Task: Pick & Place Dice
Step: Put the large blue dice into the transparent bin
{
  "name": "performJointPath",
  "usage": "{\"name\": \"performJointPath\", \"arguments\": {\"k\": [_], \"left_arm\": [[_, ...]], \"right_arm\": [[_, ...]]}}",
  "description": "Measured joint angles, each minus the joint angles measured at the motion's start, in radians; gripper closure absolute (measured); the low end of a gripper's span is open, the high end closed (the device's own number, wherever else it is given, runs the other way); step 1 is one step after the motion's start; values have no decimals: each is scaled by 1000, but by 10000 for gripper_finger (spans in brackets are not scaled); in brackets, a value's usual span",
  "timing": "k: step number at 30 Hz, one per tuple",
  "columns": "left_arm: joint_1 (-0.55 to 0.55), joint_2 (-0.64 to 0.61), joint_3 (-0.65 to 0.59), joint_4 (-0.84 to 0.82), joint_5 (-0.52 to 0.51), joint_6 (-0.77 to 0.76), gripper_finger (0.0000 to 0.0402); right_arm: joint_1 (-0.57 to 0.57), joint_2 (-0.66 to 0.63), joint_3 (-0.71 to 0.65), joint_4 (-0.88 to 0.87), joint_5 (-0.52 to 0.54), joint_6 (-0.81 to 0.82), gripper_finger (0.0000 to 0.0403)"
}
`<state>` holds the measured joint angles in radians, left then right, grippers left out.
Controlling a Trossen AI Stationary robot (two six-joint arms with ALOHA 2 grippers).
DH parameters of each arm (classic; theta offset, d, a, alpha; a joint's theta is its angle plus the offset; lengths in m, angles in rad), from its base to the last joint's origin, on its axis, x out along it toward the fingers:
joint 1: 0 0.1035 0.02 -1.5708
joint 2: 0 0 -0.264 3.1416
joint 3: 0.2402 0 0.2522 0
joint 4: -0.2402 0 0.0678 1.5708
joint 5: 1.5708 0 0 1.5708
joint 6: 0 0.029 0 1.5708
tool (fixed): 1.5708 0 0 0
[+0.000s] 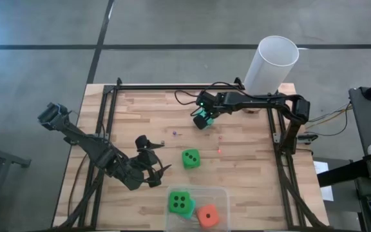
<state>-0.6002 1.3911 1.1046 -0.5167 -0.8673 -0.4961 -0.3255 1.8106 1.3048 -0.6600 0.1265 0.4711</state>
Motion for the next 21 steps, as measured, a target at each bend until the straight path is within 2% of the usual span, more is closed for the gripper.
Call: {"name": "performJointPath", "arguments": {"k": [5,21], "left_arm": [[0,0,0,0,0,0,20],[0,0,0,0,0,0,17]], "right_arm": [[1,-3,1,-33,-8,-83,3],[14,-72,-3,-42,-23,-82,3]]}}
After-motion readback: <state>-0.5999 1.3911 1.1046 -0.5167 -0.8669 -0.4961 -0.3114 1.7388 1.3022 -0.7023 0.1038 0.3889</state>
